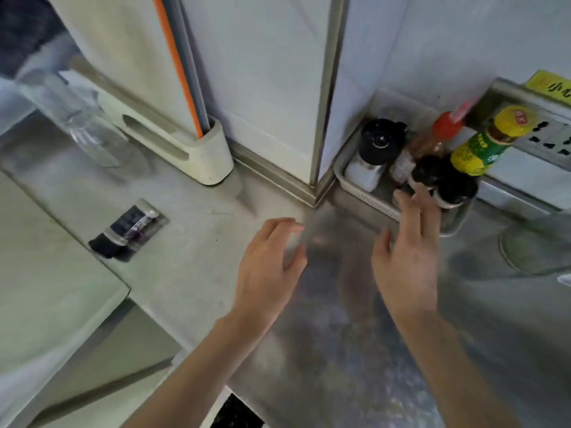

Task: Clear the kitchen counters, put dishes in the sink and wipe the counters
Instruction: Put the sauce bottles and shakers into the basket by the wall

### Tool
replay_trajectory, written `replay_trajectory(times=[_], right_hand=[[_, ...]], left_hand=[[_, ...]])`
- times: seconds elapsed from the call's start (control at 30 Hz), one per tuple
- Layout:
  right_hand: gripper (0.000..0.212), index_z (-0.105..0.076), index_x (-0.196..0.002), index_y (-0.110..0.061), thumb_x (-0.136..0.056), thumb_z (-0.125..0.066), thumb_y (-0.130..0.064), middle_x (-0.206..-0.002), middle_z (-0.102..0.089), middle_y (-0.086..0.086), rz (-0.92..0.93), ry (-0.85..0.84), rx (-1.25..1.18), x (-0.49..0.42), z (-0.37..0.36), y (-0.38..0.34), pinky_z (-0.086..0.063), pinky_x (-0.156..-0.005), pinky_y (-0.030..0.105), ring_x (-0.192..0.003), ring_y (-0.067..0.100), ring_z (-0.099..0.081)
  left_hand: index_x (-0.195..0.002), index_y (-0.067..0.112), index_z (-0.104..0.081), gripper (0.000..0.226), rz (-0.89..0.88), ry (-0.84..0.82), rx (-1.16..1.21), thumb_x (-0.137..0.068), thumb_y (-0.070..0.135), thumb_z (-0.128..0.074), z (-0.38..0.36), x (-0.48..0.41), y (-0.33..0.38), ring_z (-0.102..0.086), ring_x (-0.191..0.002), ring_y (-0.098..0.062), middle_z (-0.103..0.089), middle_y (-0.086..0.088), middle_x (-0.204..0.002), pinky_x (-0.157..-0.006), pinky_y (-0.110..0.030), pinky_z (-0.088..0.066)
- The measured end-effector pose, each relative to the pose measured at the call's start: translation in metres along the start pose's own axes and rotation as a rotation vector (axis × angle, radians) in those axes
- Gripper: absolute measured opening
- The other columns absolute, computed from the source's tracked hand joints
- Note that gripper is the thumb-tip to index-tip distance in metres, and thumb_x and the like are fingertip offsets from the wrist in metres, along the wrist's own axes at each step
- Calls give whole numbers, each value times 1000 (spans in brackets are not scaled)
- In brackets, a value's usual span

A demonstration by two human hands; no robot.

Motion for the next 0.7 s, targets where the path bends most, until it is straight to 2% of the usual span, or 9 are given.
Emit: replay_trajectory(times=[0.07, 0.17, 0.23, 0.33, 0.4, 0.47, 0.57, 0.63, 0.7], right_hand=[[43, -48, -123, 0, -82, -52, 13, -140, -37, 23, 8, -73, -63, 18, -9, -17, -42, -98, 40, -129, 36, -39], [38, -55, -113, 3, -78, -56, 15, -129, -48, 24, 15, -187, -122, 39, -35, -38, -36, -96, 36, -117, 41, -48], [37, -58, -108, 3, -74, -58, 17, -125, -52, 24, 41, -262, -142, 49, -56, -52, -33, -95, 32, -112, 42, -50], [36, -60, -104, 3, -71, -60, 18, -122, -54, 24, 51, -334, -166, 54, -81, -72, -32, -95, 31, -109, 43, -53], [35, -61, -103, 2, -72, -60, 18, -121, -54, 23, 43, -361, -169, 55, -89, -81, -31, -96, 29, -110, 42, -53], [35, -61, -103, 2, -72, -58, 18, -121, -54, 22, 15, -378, -173, 55, -94, -88, -30, -96, 26, -111, 41, -52], [34, -61, -104, 2, -74, -57, 17, -122, -54, 21, -25, -407, -158, 55, -96, -93, -31, -94, 26, -112, 41, -52], [32, -60, -105, 2, -76, -56, 15, -123, -54, 20, -53, -436, -150, 55, -95, -98, -34, -96, 30, -114, 38, -51], [31, -60, -106, 1, -78, -56, 12, -124, -53, 18, -70, -467, -154, 54, -93, -103, -37, -99, 38, -116, 36, -49]], left_hand=[[-109, 16, -61, 25, 100, 56, -39, -85, 22, -55, 25, 23, -26, -52, -104, -6, -56, 7, -115, -87, -14, -35], [-112, 17, -60, 26, 253, 157, -89, -87, 12, -60, 66, 42, -67, -50, -107, -5, -49, 13, -117, -87, -10, -30], [-119, 15, -55, 33, 327, 223, -162, -87, 12, -61, 96, 40, -101, -47, -114, -12, -47, 5, -125, -94, -17, -31], [-129, 9, -47, 49, 492, 318, -218, -82, 8, -63, 136, 24, -159, -42, -122, -31, -42, -13, -134, -104, -39, -34], [-134, 10, -41, 59, 600, 295, -222, -80, 8, -64, 150, 17, -187, -36, -125, -35, -39, -15, -138, -105, -42, -29], [-137, 12, -37, 62, 682, 228, -223, -82, 13, -65, 154, 14, -207, -36, -125, -34, -41, -14, -137, -103, -42, -28], [-130, 12, -45, 53, 726, 222, -179, -81, 16, -66, 155, 16, -219, -46, -116, -35, -50, -15, -124, -96, -43, -35], [-122, 12, -50, 46, 702, 240, -140, -79, 16, -68, 159, 17, -212, -51, -105, -32, -53, -14, -114, -87, -36, -39], [-117, 12, -53, 43, 645, 217, -116, -79, 21, -71, 162, 16, -194, -51, -93, -23, -52, -9, -107, -77, -27, -36]])
Point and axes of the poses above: each hand's wrist, its own x-axis away from the middle knuckle, its own z-axis out of the back of the hand, y = z × x, the point moved 4 cm from there along -x, towards the middle knuckle
